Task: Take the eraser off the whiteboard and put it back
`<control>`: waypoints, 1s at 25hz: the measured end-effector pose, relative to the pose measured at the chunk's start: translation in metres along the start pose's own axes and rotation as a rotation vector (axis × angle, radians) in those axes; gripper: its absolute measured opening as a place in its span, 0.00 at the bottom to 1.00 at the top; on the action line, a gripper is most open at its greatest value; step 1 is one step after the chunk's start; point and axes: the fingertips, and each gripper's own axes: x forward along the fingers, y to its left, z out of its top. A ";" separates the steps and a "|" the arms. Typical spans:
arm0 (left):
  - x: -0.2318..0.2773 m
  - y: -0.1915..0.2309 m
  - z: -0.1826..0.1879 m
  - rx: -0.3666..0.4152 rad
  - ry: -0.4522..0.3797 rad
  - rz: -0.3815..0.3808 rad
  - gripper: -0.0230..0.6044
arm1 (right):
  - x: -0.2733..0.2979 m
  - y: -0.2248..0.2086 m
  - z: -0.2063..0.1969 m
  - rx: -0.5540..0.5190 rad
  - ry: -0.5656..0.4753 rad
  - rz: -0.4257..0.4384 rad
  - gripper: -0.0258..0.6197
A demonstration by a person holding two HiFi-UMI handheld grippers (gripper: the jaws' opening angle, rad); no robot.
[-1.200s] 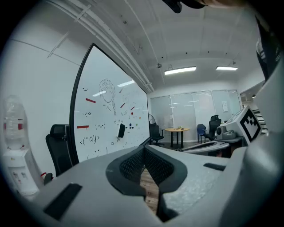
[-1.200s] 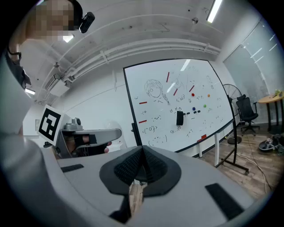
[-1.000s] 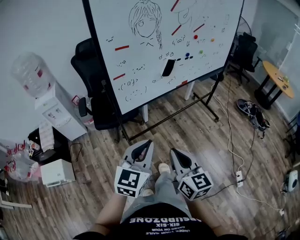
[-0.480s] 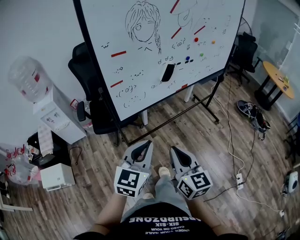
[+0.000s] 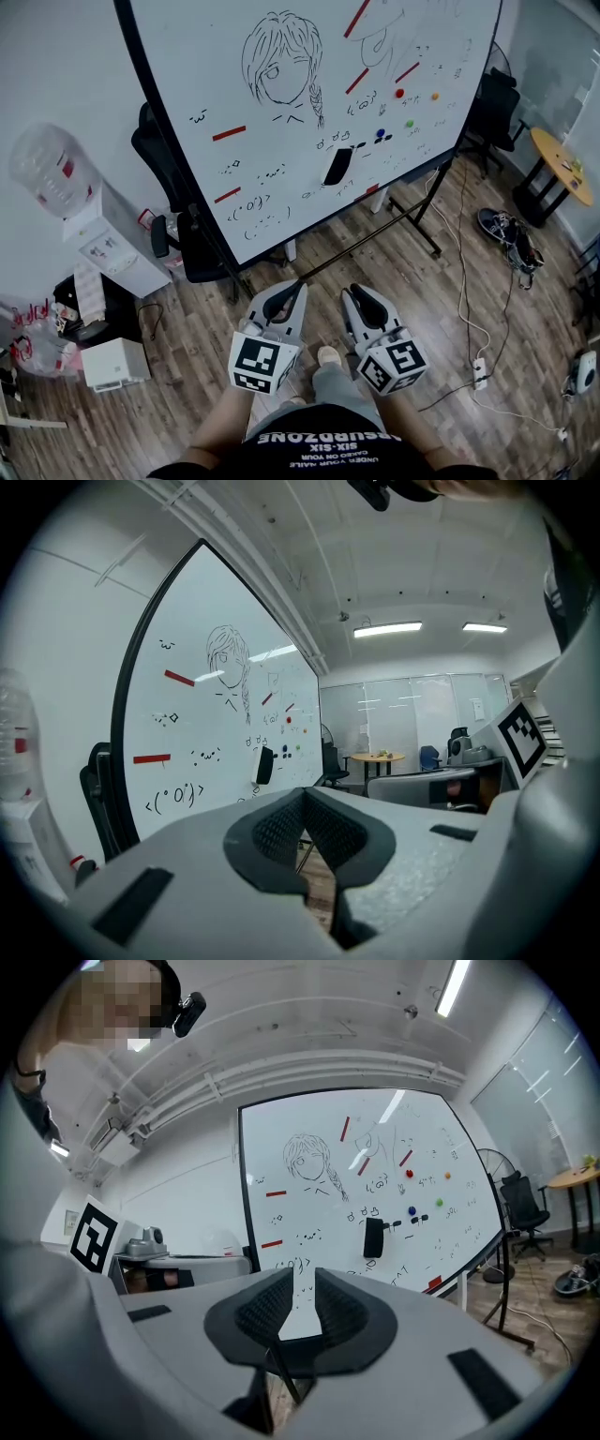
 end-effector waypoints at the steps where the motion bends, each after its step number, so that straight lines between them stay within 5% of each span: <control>1: 0.005 0.003 0.001 0.002 0.003 -0.001 0.05 | 0.005 -0.004 0.002 0.003 -0.005 0.000 0.13; 15: 0.079 0.035 0.012 -0.002 0.000 -0.002 0.05 | 0.061 -0.074 0.032 0.055 -0.045 -0.039 0.35; 25: 0.122 0.044 0.012 -0.020 0.010 0.019 0.05 | 0.098 -0.110 0.036 0.095 -0.015 -0.013 0.38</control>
